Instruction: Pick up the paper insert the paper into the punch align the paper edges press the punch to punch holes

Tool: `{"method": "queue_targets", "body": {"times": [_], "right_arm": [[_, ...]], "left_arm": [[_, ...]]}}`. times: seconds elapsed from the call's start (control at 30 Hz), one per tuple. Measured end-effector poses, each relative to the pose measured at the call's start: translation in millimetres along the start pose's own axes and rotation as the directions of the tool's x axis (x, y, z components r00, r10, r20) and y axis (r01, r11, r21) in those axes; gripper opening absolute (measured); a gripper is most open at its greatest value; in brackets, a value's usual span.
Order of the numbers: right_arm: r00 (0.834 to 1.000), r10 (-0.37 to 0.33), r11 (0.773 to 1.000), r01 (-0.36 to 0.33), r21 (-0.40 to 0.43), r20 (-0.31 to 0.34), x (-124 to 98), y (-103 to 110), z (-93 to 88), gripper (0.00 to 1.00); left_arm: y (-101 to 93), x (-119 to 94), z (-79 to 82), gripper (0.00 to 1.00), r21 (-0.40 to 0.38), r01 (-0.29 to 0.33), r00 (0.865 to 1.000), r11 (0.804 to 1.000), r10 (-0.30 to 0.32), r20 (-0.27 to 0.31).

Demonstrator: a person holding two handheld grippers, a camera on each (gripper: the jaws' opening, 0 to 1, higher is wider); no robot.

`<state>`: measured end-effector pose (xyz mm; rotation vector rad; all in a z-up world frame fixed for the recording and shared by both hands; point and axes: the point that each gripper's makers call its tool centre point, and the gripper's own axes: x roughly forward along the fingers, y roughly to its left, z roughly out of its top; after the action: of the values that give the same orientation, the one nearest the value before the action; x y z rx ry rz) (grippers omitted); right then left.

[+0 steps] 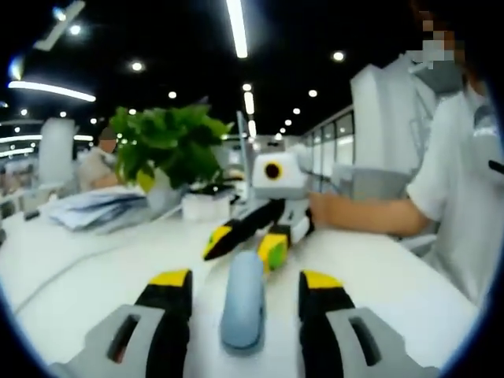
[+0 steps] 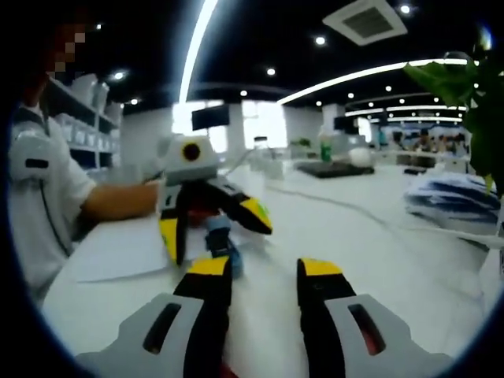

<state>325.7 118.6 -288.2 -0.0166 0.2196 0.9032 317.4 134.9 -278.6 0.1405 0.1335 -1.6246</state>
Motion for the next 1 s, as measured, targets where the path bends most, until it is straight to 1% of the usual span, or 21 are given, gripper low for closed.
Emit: {"method": "queue_targets", "body": {"times": [0.1, 0.2, 0.4, 0.43, 0.53, 0.6, 0.73, 0.93, 1.0], "right_arm": [[1.0, -0.009, 1.0, 0.009, 0.006, -0.003, -2.8, -2.7, -0.2, 0.36], [0.999, -0.027, 1.0, 0.027, 0.006, -0.029, -1.7, -4.8, -5.9, 0.36], [0.998, -0.023, 1.0, 0.021, -0.023, -0.057, 5.1, 2.5, -9.5, 0.36], [0.998, -0.022, 0.999, 0.02, -0.025, -0.059, 5.4, 3.0, -9.7, 0.36], [0.998, -0.016, 1.0, 0.015, -0.021, -0.063, 5.2, 4.5, -10.4, 0.35], [0.998, -0.014, 1.0, 0.013, -0.019, -0.065, 5.1, 5.4, -10.6, 0.35], [0.998, -0.014, 1.0, 0.013, -0.016, -0.065, 4.8, 6.9, -10.9, 0.35], [0.998, -0.013, 1.0, 0.012, -0.007, -0.061, 4.9, 9.7, -10.3, 0.35], [0.998, -0.012, 1.0, 0.012, -0.004, -0.057, 4.3, 10.7, -9.5, 0.35]], "left_arm": [[-0.3, 0.9, -2.4, 0.5, 0.01, 0.001, 1.0, 1.0, -0.001, -0.006], [-1.4, 2.2, -4.4, 0.49, 0.021, 0.005, 1.0, 1.0, -0.004, -0.018], [2.0, 2.8, -3.0, 0.44, 0.006, 0.004, 1.0, 1.0, -0.004, -0.004], [2.1, 2.9, -3.0, 0.43, 0.006, 0.004, 1.0, 1.0, -0.004, -0.003], [5.4, 4.3, -8.6, 0.36, 0.019, -0.015, 1.0, 1.0, 0.015, -0.027], [8.9, 4.7, -12.4, 0.36, 0.031, -0.028, 0.999, 0.999, 0.029, -0.044], [7.4, 5.0, -12.3, 0.33, 0.031, -0.025, 0.999, 0.999, 0.027, -0.039], [5.7, 6.1, -14.1, 0.31, 0.044, -0.028, 0.998, 0.999, 0.03, -0.046], [5.1, 6.2, -14.3, 0.28, 0.046, -0.027, 0.998, 0.999, 0.029, -0.047]]}}
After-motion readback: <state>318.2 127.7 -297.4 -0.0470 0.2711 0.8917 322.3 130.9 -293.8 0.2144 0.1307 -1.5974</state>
